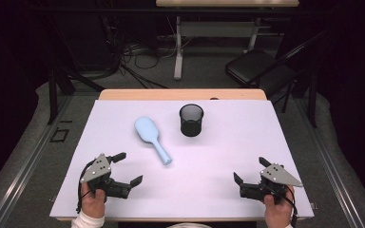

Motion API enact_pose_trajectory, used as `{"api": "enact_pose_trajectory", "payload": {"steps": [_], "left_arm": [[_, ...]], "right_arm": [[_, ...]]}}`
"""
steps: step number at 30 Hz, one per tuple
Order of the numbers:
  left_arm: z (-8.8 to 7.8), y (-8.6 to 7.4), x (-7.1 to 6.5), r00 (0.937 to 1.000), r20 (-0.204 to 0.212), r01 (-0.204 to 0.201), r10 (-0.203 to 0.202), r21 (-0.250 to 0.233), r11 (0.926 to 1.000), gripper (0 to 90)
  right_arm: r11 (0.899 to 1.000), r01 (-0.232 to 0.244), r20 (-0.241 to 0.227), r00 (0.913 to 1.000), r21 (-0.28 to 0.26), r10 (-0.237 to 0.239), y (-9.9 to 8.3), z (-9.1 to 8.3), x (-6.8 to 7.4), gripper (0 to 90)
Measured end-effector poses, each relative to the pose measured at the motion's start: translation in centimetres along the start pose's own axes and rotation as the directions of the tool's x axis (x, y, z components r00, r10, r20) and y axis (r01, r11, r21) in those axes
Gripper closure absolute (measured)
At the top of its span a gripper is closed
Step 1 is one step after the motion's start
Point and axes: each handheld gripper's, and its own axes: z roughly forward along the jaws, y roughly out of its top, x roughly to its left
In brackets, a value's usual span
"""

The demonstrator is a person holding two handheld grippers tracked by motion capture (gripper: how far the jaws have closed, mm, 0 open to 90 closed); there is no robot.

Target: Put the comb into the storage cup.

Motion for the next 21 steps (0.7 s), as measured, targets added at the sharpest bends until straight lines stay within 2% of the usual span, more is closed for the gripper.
{"api": "enact_pose_trajectory", "payload": {"steps": [5,9,12,15,21], "left_arm": [[0.16,-0.03,-0.02,1.0,0.0,0.009,-0.009,0.002,1.0,0.8],[0.25,-0.03,0.02,0.9987,-0.019,0.048,-0.048,0.007,0.9988,0.2],[0.27,-0.03,0.01,0.9978,-0.011,0.065,-0.065,-0.007,0.9978,0.2],[0.59,0.08,0.02,0.9955,-0.005,0.095,-0.095,0.001,0.9955,0.2],[0.97,0.14,-0.06,0.9965,-0.015,0.083,-0.082,0.024,0.9963,0.3]], "right_arm": [[1.0,-0.002,0.002,1.0,0.003,0.002,-0.02,0.05,-0.05,0.0],[1.0,-0.005,0.002,1.0,0.004,0.005,-0.02,0.12,0.01,0.0],[1.0,-0.009,0.0,1.0,0.007,0.009,-0.03,0.13,0.07,0.0],[1.0,-0.01,0.001,1.0,0.005,0.01,-0.06,0.14,0.07,0.0],[1.0,-0.01,0.006,0.9999,0.007,0.01,-0.09,0.18,0.04,0.0]]}}
